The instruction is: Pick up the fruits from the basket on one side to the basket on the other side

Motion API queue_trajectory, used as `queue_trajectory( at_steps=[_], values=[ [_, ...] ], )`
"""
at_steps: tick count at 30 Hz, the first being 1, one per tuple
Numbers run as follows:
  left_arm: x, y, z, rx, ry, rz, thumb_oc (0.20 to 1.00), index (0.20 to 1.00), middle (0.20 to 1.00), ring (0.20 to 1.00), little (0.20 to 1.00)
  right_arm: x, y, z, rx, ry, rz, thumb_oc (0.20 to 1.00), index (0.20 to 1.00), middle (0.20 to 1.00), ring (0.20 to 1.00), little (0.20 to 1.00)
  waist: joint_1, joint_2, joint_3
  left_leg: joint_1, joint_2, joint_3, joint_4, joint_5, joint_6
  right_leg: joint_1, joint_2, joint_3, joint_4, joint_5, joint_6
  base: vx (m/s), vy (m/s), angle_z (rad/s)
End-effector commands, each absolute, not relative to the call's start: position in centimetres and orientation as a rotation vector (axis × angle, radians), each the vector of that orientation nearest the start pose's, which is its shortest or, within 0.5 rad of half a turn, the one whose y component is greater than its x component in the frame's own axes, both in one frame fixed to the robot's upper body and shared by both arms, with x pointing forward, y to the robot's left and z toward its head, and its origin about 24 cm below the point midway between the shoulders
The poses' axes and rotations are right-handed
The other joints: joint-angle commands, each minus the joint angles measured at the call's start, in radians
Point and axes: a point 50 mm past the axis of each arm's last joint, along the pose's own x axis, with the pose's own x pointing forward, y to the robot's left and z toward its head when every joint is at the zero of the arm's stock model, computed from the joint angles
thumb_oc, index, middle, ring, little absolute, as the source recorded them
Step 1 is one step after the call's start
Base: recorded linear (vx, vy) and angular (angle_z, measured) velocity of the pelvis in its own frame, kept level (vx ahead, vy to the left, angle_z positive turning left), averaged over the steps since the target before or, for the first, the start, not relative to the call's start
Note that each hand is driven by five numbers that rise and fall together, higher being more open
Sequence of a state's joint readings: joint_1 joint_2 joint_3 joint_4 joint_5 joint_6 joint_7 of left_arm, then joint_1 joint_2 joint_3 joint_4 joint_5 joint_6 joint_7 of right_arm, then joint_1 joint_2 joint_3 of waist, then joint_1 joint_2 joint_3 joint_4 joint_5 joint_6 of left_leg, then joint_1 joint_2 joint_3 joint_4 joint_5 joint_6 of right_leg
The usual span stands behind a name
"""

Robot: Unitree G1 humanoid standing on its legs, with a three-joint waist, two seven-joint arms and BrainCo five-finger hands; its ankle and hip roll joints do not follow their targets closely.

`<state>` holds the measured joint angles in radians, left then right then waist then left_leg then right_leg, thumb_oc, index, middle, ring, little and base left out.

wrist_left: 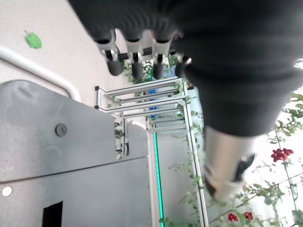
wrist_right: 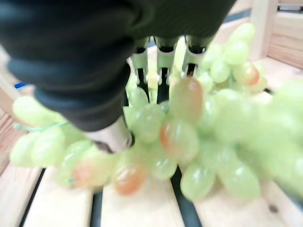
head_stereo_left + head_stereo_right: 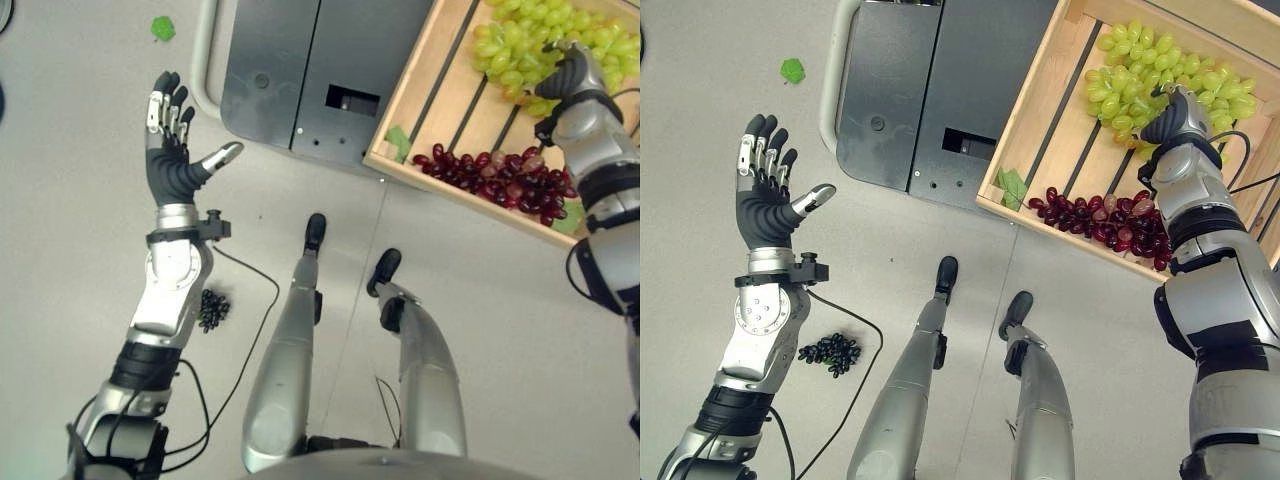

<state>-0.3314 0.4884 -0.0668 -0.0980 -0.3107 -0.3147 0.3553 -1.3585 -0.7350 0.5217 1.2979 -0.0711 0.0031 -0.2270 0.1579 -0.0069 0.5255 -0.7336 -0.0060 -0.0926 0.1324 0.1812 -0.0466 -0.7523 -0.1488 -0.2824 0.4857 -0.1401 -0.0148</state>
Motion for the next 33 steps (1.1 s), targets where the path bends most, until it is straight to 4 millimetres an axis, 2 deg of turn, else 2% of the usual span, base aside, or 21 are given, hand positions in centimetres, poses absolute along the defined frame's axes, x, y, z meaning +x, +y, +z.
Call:
queue_trajectory(
  at_steps=[1, 7, 11, 15, 19, 20, 22, 27, 31, 32, 33],
  values=[
    [27.2, 19.3, 21.6, -0.035, -0.841, 0.116, 1.0, 1.0, 1.0, 1.0, 1.0, 39.8, -30.9, 25.5, -0.998, 0.047, -0.51, 0.2, 0.2, 0.2, 0.2, 0.2, -0.008, 0.084, -0.005, 0.026, -0.018, 0.013, 0.044, -0.13, -0.004, 0.018, -0.024, 0.012, -0.086, 0.032, 0.122, 0.0, 0.0, 0.0],
    [27.2, 19.3, 21.6, -0.043, -0.841, 0.116, 1.0, 1.0, 1.0, 1.0, 1.0, 39.9, -30.6, 25.1, -0.992, 0.043, -0.483, 0.2, 0.2, 0.2, 0.2, 0.2, -0.007, 0.084, -0.005, 0.033, -0.018, 0.009, 0.028, -0.125, -0.003, 0.018, -0.028, 0.008, -0.083, 0.03, 0.123, 0.0, 0.0, 0.0],
    [27.4, 19.2, 21.8, -0.035, -0.85, 0.101, 1.0, 1.0, 1.0, 1.0, 1.0, 40.4, -29.3, 24.0, -0.928, 0.043, -0.361, 0.2, 0.2, 0.2, 0.2, 0.2, -0.008, 0.076, -0.005, 0.035, -0.019, 0.007, 0.035, -0.129, -0.002, 0.023, -0.03, 0.007, -0.081, 0.028, 0.122, 0.0, 0.0, 0.0],
    [27.5, 19.3, 21.9, -0.043, -0.853, 0.09, 1.0, 1.0, 1.0, 1.0, 1.0, 40.6, -28.5, 23.4, -0.732, 0.009, -0.277, 0.2, 0.2, 0.2, 0.2, 0.2, -0.005, 0.071, -0.005, 0.038, -0.023, 0.006, 0.042, -0.134, -0.002, 0.026, -0.033, 0.005, -0.075, 0.027, 0.122, 0.0, 0.0, 0.0],
    [27.6, 19.5, 21.9, -0.051, -0.848, 0.083, 1.0, 1.0, 1.0, 1.0, 1.0, 40.9, -26.7, 23.2, -0.456, -0.073, -0.172, 0.2, 0.2, 0.2, 0.2, 0.2, -0.004, 0.064, -0.005, 0.046, -0.021, 0.011, 0.042, -0.136, -0.003, 0.032, -0.033, 0.005, -0.079, 0.027, 0.123, 0.0, 0.0, 0.0],
    [27.6, 19.5, 21.9, -0.051, -0.848, 0.082, 1.0, 1.0, 1.0, 1.0, 1.0, 40.9, -26.7, 23.2, -0.455, -0.073, -0.172, 0.2, 0.2, 0.2, 0.2, 0.2, -0.004, 0.064, -0.005, 0.046, -0.021, 0.011, 0.042, -0.136, -0.003, 0.032, -0.033, 0.006, -0.079, 0.027, 0.123, 0.0, 0.0, 0.0],
    [27.7, 19.5, 22.0, -0.062, -0.853, 0.069, 1.0, 1.0, 1.0, 1.0, 1.0, 41.0, -24.4, 23.0, -0.203, -0.166, -0.039, 0.2, 0.2, 0.2, 0.2, 0.2, -0.008, 0.059, -0.005, 0.049, -0.021, 0.012, 0.052, -0.142, -0.006, 0.036, -0.034, 0.009, -0.074, 0.025, 0.124, 0.0, 0.0, 0.0],
    [27.7, 19.8, 21.4, -0.058, -0.837, 0.072, 1.0, 1.0, 1.0, 1.0, 1.0, 40.0, -20.2, 22.5, 0.161, -0.312, 0.207, 0.2, 0.2, 0.2, 0.2, 0.2, -0.017, 0.049, -0.005, 0.068, -0.023, 0.015, 0.061, -0.146, -0.011, 0.064, -0.036, 0.007, -0.073, 0.025, 0.125, 0.0, 0.0, 0.0],
    [27.8, 20.2, 21.1, -0.063, -0.827, 0.084, 1.0, 1.0, 1.0, 1.0, 1.0, 38.6, -18.6, 21.6, 0.354, -0.371, 0.313, 0.2, 0.2, 0.2, 0.2, 0.2, -0.019, 0.051, -0.005, 0.112, -0.021, 0.016, 0.046, -0.14, -0.018, 0.117, -0.038, -0.001, -0.091, 0.026, 0.125, 0.0, -0.013, 0.02],
    [27.8, 20.2, 21.1, -0.063, -0.825, 0.082, 1.0, 1.0, 1.0, 1.0, 1.0, 38.6, -18.6, 21.5, 0.355, -0.369, 0.311, 0.2, 0.2, 0.2, 0.2, 0.2, -0.018, 0.052, -0.005, 0.116, -0.02, 0.015, 0.044, -0.14, -0.018, 0.121, -0.037, -0.002, -0.093, 0.026, 0.125, 0.0, -0.042, 0.07],
    [27.9, 20.4, 21.0, -0.07, -0.823, 0.092, 1.0, 1.0, 1.0, 1.0, 1.0, 38.0, -18.3, 20.8, 0.446, -0.389, 0.331, 0.2, 0.2, 0.2, 0.2, 0.2, -0.02, 0.053, -0.005, 0.148, -0.02, 0.011, 0.028, -0.135, -0.022, 0.153, -0.039, -0.006, -0.103, 0.026, 0.125, 0.0, -0.039, 0.11]
  ],
)
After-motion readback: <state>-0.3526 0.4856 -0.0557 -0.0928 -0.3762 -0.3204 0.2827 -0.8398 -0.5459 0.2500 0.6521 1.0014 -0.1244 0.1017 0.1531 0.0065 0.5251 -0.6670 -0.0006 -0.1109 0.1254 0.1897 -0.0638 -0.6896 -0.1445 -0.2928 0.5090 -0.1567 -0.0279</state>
